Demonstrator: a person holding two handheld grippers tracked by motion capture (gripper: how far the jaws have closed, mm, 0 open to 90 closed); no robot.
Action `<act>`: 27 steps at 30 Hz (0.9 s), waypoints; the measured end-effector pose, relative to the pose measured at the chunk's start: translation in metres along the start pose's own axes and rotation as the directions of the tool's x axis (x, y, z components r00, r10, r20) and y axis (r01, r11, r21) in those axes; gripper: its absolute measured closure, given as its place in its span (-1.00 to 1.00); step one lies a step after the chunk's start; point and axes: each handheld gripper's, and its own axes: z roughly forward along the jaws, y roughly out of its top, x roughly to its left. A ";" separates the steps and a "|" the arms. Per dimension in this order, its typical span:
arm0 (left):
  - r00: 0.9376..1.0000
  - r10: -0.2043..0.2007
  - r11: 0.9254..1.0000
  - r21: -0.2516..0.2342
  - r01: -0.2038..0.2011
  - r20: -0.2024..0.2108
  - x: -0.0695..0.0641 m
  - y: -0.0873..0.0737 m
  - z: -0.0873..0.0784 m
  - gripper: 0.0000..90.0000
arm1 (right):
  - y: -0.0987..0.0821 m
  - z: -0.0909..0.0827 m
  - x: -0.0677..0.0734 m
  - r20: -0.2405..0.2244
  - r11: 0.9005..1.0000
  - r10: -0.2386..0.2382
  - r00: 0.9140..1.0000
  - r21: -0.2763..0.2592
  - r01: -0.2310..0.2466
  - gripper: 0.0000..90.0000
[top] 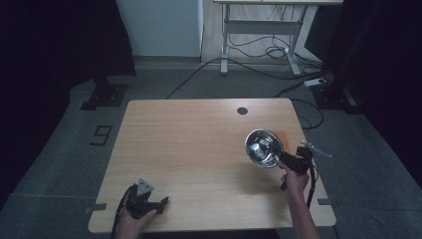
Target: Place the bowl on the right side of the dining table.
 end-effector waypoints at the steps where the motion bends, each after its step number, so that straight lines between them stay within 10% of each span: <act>1: 1.000 0.000 1.000 0.000 0.000 0.000 0.000 0.000 0.000 -0.73 | 0.001 0.000 -0.001 0.003 1.000 -0.002 1.000 0.000 0.002 0.91; 27: 1.000 0.001 1.000 0.000 -0.001 0.000 0.000 0.000 0.000 -0.73 | 0.012 0.025 -0.009 0.084 0.999 -0.054 0.995 -0.003 0.055 0.91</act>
